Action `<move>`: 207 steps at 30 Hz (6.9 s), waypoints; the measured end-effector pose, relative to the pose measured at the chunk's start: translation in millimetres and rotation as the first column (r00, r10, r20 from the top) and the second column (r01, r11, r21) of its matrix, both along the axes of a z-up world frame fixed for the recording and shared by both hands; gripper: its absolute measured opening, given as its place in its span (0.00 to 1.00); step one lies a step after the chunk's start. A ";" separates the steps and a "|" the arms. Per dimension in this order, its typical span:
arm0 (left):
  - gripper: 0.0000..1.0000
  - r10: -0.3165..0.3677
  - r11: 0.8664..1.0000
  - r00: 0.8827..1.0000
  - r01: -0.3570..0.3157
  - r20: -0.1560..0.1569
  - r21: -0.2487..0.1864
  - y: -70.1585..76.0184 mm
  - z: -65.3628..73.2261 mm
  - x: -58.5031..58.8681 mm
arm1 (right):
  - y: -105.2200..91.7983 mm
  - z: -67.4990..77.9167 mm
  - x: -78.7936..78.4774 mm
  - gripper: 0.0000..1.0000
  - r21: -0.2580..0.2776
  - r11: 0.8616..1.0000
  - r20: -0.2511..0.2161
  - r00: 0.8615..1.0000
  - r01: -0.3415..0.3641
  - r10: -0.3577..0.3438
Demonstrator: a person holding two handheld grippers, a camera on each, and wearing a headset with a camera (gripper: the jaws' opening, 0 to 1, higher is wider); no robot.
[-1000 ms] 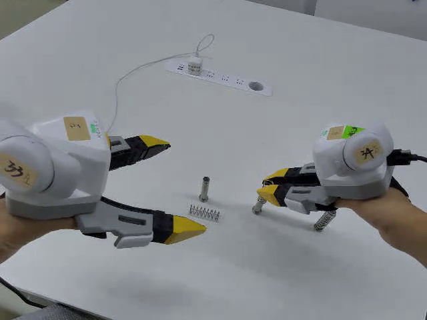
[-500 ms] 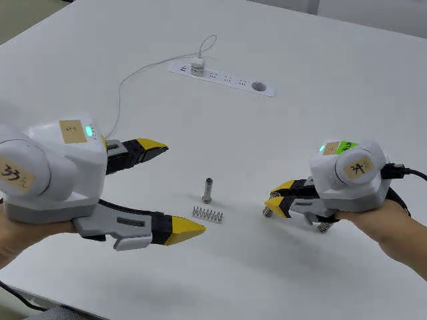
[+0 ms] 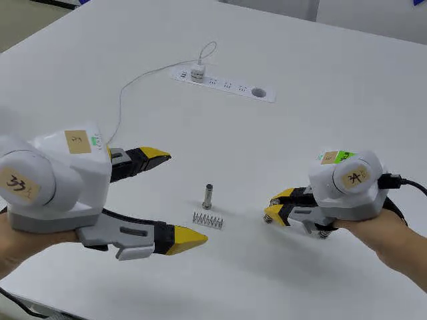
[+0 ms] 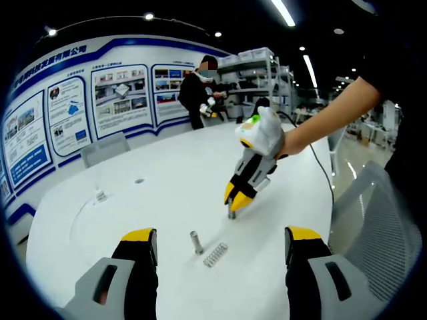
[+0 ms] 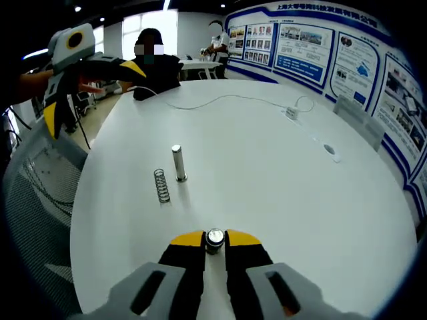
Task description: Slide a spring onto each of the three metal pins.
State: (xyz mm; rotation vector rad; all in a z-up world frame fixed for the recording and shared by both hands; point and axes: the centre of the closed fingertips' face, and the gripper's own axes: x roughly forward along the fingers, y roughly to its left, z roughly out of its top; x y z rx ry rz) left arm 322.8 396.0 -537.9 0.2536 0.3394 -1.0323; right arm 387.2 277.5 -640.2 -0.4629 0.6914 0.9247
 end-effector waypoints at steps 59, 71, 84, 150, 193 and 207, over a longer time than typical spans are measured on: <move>0.81 0.011 1.000 0.999 -0.011 -0.045 -0.005 5.9 -12.0 -3.3 | 91.3 -23.5 -28.0 0.19 -0.022 0.987 -0.042 0.986 -0.160 0.159; 0.79 0.020 1.000 0.998 -0.021 -0.064 -0.014 10.1 -17.1 -4.1 | 93.2 -34.6 -27.2 0.18 -0.033 0.985 -0.083 0.983 -0.166 0.163; 0.79 0.012 1.000 0.998 -0.013 -0.065 -0.016 7.2 -17.7 -4.5 | 94.6 -34.0 -29.0 0.11 -0.061 0.984 -0.059 0.985 -0.167 0.163; 0.10 -0.317 0.945 0.946 0.308 0.072 0.108 -27.3 1.8 -38.0 | 98.2 98.2 -103.4 0.11 -0.052 0.857 0.184 0.839 -0.512 0.513; 0.10 -0.322 0.944 0.940 0.309 0.114 0.113 -27.8 7.0 -38.9 | 111.5 137.6 -108.3 0.11 0.287 0.863 0.107 0.910 -0.415 0.402; 0.11 -0.282 0.959 0.959 0.282 0.006 0.011 -28.0 9.7 -40.6 | 127.7 147.2 -105.2 0.11 0.341 0.858 0.099 0.922 -0.385 0.374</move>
